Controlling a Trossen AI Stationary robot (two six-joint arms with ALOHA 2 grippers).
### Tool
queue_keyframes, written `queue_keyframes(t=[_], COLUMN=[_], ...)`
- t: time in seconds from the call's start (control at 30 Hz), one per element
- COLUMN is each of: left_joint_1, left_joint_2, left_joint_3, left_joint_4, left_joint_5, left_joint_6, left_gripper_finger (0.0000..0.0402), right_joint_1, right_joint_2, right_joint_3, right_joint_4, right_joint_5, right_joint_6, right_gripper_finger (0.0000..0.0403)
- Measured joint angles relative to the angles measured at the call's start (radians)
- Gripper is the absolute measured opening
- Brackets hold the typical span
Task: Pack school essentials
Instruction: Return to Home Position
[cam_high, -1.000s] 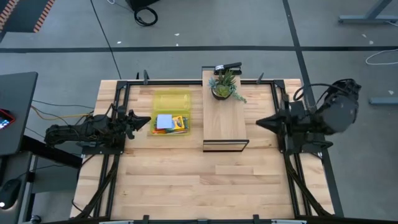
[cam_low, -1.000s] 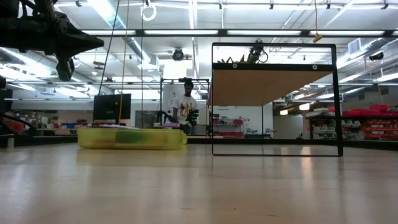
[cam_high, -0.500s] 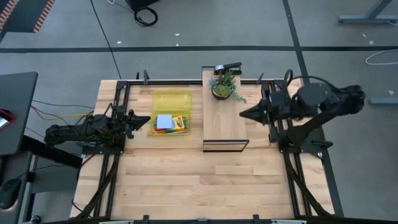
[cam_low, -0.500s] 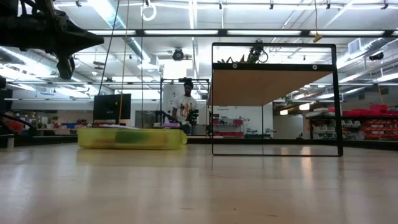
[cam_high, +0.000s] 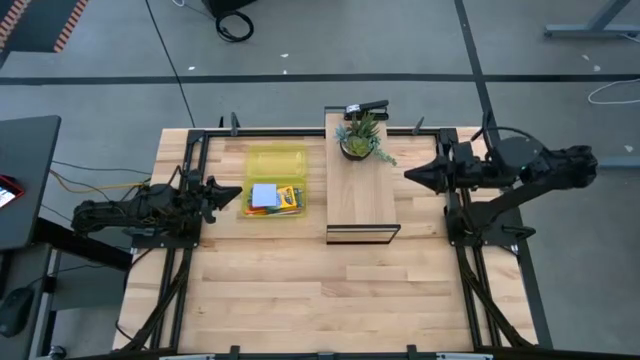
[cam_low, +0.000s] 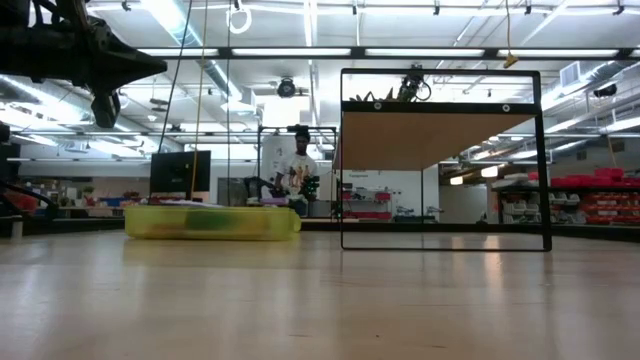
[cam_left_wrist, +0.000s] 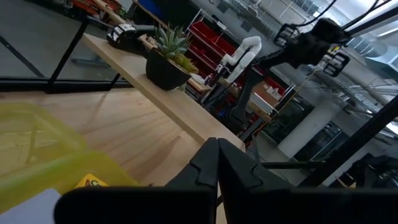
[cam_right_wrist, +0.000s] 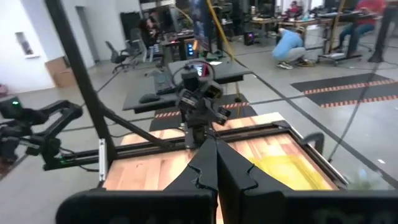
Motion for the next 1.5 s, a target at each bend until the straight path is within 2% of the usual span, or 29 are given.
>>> queue_keyframes(t=[0.27,0.47,0.6,0.7,0.9,1.07,1.2,1.4,1.5], left_joint_1=[0.0,0.0,0.001,0.001,0.001,0.001,-0.001,-0.021,-0.044], left_joint_2=[0.0,0.001,0.002,0.002,0.002,0.002,0.002,0.002,0.002], left_joint_3=[0.0,0.0,0.0,0.0,0.0,0.0,0.0,0.0,0.0], left_joint_4=[-0.008,-0.139,-0.245,-0.303,-0.277,-0.248,-0.247,-0.223,-0.139], left_joint_5=[0.0,-0.001,-0.004,-0.004,-0.033,-0.109,-0.113,0.001,0.132], left_joint_6=[0.003,0.23,0.259,0.253,0.281,0.278,0.272,0.334,0.439], left_gripper_finger=[0.0017,0.001,0.0018,0.0026,0.0031,0.0022,0.0019,0.0028,0.0032], right_joint_1=[0.0,0.0,0.0,0.0,-0.025,-0.113,-0.172,-0.221,-0.232], right_joint_2=[-0.15,-0.269,-0.349,-0.395,-0.434,-0.436,-0.437,-0.437,-0.437], right_joint_3=[-0.235,-0.411,-0.503,-0.571,-0.728,-0.866,-0.938,-1.041,-1.104], right_joint_4=[0.126,0.13,0.157,0.223,0.471,0.623,0.692,0.8,0.889], right_joint_5=[0.019,0.052,0.074,0.075,0.086,0.0,-0.055,-0.095,-0.101], right_joint_6=[0.029,0.149,0.195,0.189,0.138,0.192,0.213,0.214,0.242], right_gripper_finger=[0.0004,0.0004,0.0004,0.0004,0.0004,0.0004,0.0004,0.0004,0.0004])
